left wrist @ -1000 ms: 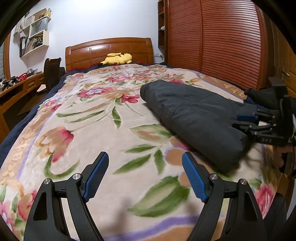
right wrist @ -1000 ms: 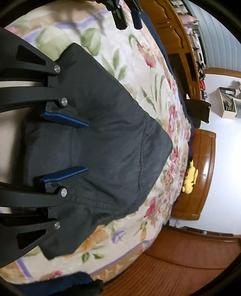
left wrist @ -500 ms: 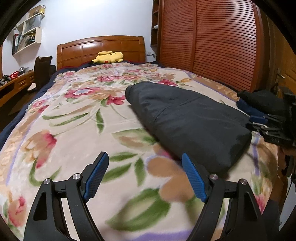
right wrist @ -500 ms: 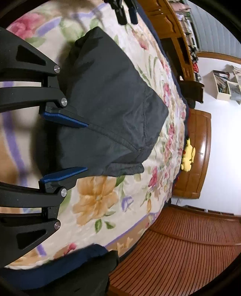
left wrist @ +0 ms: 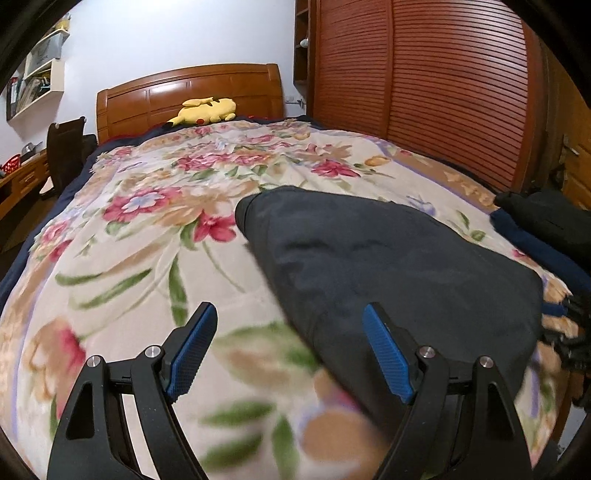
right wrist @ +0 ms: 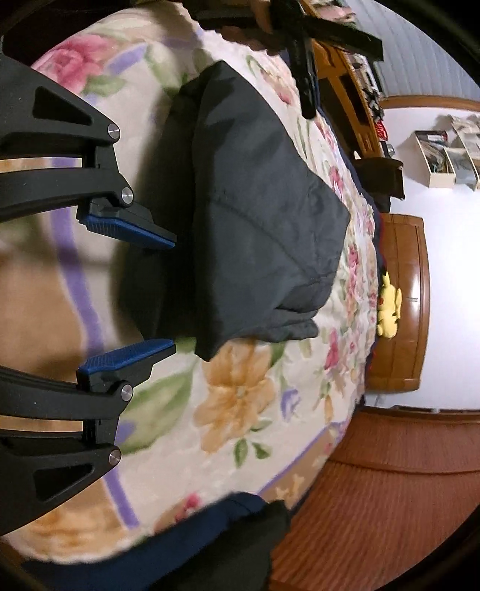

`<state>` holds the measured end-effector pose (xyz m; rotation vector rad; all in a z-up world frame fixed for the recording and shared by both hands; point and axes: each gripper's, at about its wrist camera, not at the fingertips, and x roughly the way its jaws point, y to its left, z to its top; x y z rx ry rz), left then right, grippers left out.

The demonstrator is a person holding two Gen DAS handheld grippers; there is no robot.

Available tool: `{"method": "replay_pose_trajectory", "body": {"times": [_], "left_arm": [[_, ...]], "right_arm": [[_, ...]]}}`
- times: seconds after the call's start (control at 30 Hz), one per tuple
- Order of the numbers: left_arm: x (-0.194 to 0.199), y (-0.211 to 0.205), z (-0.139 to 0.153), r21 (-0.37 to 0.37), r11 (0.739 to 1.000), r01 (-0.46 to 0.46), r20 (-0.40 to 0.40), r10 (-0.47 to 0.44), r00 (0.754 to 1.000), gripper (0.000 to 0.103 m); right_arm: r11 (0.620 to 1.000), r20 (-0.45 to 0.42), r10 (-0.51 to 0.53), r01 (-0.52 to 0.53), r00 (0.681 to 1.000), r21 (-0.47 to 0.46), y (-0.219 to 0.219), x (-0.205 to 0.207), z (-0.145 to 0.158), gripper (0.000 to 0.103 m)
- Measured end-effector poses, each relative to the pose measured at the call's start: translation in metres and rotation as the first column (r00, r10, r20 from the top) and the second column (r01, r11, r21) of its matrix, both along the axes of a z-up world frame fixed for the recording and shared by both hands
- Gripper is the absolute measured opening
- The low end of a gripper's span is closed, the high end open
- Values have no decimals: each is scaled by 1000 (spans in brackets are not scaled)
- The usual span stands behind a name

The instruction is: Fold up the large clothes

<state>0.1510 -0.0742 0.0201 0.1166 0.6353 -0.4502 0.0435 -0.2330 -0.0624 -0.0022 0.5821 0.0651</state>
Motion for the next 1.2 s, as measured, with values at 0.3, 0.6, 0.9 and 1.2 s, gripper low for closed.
{"method": "replay_pose_trajectory", "body": {"times": [0.3, 0.6, 0.9, 1.2], "left_arm": [[82, -31, -16, 57, 998, -18, -39, 21, 999, 82], [145, -38, -27, 71, 996, -59, -67, 64, 996, 82], [165, -44, -49, 82, 994, -68, -73, 74, 995, 96], [175, -39, -59, -28, 999, -29, -194, 23, 981, 82]], "right_arm": [[999, 17, 7, -8, 1000, 38, -1, 19, -14, 54], [999, 37, -19, 17, 999, 40, 2, 19, -19, 61], [997, 5, -12, 12, 1000, 72, 2, 25, -20, 63], [998, -21, 5, -4, 1000, 63, 8, 32, -19, 63]]}}
